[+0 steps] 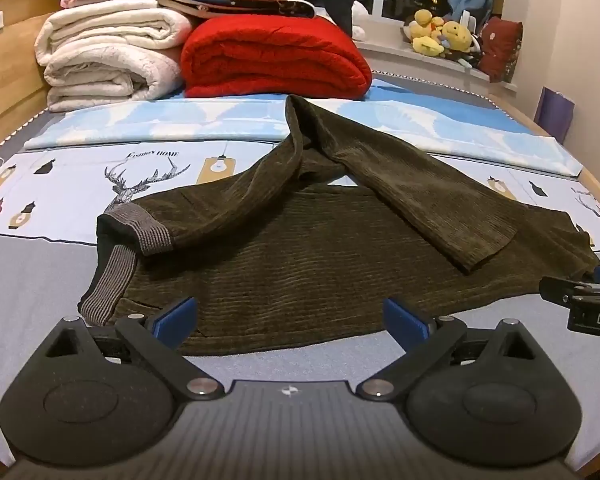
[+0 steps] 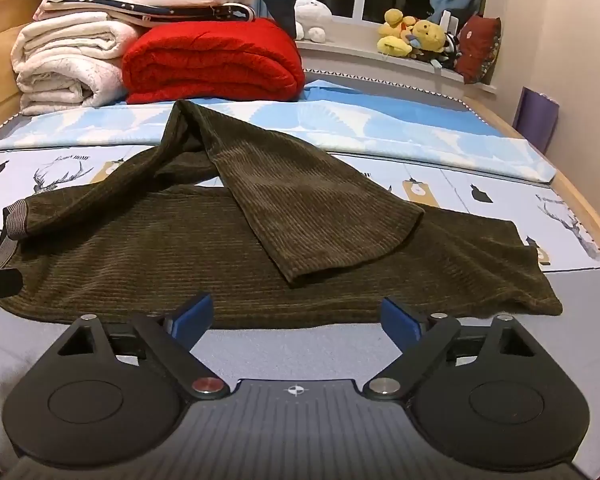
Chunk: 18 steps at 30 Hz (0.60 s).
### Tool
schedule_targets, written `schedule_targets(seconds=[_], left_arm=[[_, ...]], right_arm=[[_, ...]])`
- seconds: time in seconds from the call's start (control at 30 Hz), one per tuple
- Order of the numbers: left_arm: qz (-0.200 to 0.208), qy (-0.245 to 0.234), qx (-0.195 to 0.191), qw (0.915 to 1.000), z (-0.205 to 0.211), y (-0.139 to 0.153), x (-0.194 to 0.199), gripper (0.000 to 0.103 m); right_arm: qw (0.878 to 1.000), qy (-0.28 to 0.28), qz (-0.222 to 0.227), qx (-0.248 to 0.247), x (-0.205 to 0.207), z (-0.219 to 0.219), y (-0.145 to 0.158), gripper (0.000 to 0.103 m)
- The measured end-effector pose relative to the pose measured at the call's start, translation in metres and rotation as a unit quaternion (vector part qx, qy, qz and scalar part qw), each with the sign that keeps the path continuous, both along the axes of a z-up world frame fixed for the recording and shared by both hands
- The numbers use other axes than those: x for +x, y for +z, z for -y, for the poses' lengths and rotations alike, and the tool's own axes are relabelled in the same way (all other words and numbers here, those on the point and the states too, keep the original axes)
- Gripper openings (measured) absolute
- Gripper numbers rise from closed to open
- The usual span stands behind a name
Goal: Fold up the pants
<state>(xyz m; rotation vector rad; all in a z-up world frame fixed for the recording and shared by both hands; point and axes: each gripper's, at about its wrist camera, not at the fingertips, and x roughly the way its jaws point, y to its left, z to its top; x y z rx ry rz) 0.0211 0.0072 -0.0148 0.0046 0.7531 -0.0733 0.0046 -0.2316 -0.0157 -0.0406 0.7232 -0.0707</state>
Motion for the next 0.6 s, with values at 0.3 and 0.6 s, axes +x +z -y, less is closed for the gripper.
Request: schedule_targets(seconds=[0.3,0.6], left_arm=[[0.003,-0.002,0.018,0.9998,0.004,-0.002,0.000,0.100],[-0.006,0.000,0.016,0.9998,0.000,-0.004,0.003,0.100]], right_arm=[[1.000,-0.008,-0.017,-0.007,0.004,0.000,-0.008,0.079],[1.000,-0.007,0.006,0.019,0.002,0.000,-0.006,0.077]])
